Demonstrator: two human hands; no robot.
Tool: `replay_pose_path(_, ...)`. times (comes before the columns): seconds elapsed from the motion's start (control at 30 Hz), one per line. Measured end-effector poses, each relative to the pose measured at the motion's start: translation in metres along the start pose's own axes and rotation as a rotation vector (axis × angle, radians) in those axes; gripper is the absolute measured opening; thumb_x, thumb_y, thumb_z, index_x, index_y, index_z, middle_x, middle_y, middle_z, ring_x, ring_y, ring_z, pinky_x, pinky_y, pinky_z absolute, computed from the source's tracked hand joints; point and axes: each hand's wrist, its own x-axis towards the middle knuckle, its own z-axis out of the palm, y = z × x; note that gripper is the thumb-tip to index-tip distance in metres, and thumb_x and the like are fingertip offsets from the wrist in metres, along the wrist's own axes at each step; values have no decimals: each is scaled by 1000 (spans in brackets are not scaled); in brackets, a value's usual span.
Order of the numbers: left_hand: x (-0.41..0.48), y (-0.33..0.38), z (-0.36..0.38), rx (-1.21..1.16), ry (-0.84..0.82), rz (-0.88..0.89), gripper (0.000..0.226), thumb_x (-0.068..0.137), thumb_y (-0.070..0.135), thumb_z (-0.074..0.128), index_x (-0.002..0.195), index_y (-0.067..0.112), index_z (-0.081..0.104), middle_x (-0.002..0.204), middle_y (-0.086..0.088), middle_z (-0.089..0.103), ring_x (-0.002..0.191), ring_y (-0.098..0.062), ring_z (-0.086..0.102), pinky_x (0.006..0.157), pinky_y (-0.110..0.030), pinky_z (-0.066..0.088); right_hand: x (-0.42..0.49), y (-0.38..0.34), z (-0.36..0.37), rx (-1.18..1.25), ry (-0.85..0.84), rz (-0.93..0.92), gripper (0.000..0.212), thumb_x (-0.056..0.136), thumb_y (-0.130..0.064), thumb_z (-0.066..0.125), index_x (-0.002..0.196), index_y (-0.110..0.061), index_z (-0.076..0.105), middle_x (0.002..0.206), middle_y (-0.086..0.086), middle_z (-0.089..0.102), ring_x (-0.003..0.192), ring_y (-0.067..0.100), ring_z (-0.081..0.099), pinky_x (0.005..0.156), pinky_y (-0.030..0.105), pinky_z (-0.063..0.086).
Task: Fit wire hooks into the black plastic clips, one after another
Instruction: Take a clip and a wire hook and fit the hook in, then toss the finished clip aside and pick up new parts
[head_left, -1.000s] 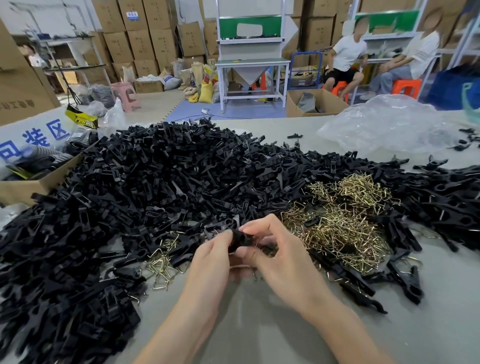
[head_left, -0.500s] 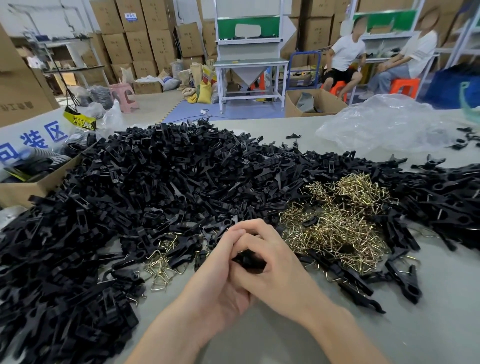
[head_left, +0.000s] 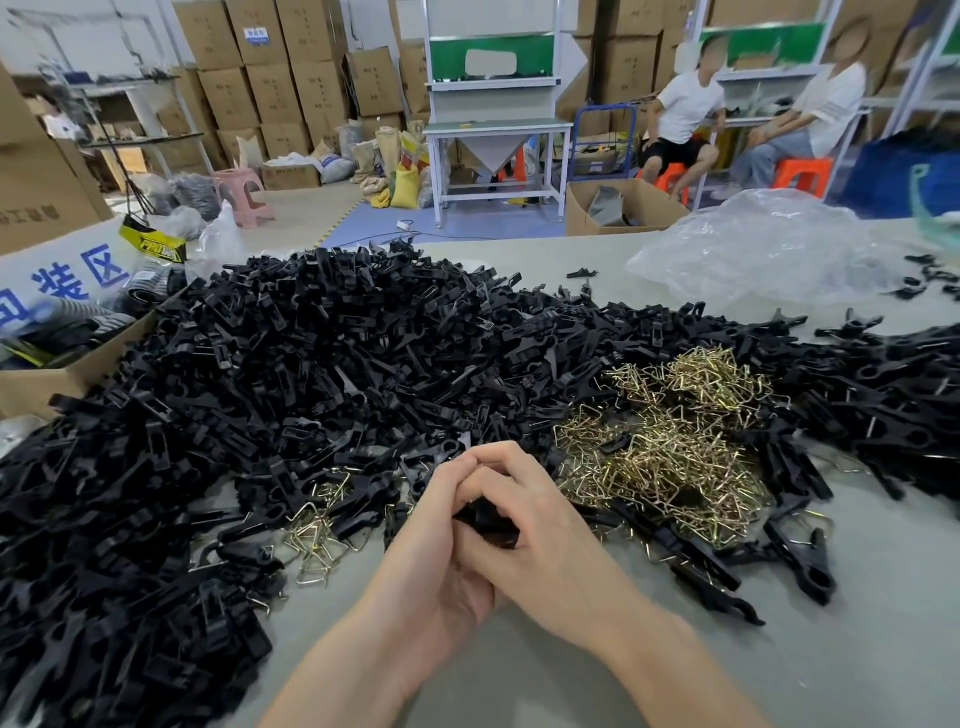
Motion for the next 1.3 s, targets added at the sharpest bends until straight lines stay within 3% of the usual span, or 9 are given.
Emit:
replay_pose_path(0.17, 2, 1, -1, 30, -44, 38, 42, 85, 50, 60, 107, 16, 69, 107, -17, 68, 96, -28, 68, 88, -42, 54, -1, 3, -4, -131, 62, -65, 26, 97, -49, 54, 111, -30, 64, 125, -18, 51, 118, 3, 49, 96, 25, 45)
replay_pose_path(0.4, 6, 2, -2, 107, -14, 93, 38, 88, 47, 53, 97, 11, 61, 77, -7, 61, 70, -20, 61, 71, -37, 53, -8, 3, -18, -166, 222, -30, 26, 98, -42, 57, 116, -25, 66, 112, -17, 58, 99, 1, 57, 86, 18, 48)
replay_pose_path(0.53, 7, 3, -3, 158, 80, 108, 40, 95, 43, 47, 99, 7, 64, 80, -3, 62, 66, -19, 60, 58, -31, 55, -19, 4, -24, 156, 373, 246, 16, 96, -25, 69, 110, -32, 70, 100, -22, 69, 91, 1, 66, 82, 19, 53)
replay_pose_path(0.63, 6, 3, -5, 175, 82, 126, 42, 97, 38, 45, 113, 7, 67, 85, -5, 66, 69, -18, 60, 69, -35, 50, -27, 2, -47, 505, 613, 392, 16, 94, -15, 70, 105, -26, 71, 95, -11, 75, 88, 9, 73, 81, 23, 56)
replay_pose_path(0.83, 7, -1, -4, 175, 89, 136, 30, 98, 27, 49, 109, 6, 67, 79, -5, 68, 64, -17, 63, 68, -35, 52, -20, 4, -195, 1477, 1199, 204, 27, 86, -4, 71, 111, 3, 66, 114, 16, 72, 93, 18, 75, 81, 23, 60)
replay_pose_path(1.0, 8, -6, -11, 349, 140, 318, 23, 102, 19, 50, 105, 11, 72, 85, -7, 69, 66, -16, 65, 67, -34, 52, -20, -1, -189, 1387, 903, 344, 30, 83, -3, 71, 111, 7, 64, 115, 22, 72, 97, 23, 75, 78, 25, 62)
replay_pose_path(1.13, 12, -15, -27, 1333, 377, 865, 16, 95, 22, 63, 107, 32, 66, 104, 9, 67, 96, -12, 60, 87, -28, 46, -18, -1, -115, 1253, 654, 483, 20, 97, 1, 58, 115, 0, 66, 100, 18, 76, 85, 22, 75, 71, 24, 61)
replay_pose_path(1.23, 21, -11, -41, 1679, 558, 815, 40, 90, 31, 70, 128, 17, 64, 127, -8, 62, 121, -32, 54, 106, -49, 38, -9, -2, -52, 1027, 467, 527, 28, 101, 4, 48, 111, -12, 69, 95, 11, 77, 80, 16, 73, 72, 23, 59)
replay_pose_path(1.3, 26, -4, -48, 1803, 642, 719, 51, 90, 41, 67, 134, 15, 61, 137, -15, 57, 131, -35, 49, 114, -51, 29, -4, 4, -20, 739, 361, 477, 33, 103, 0, 47, 108, -23, 70, 96, 1, 76, 82, 8, 70, 75, 24, 58)
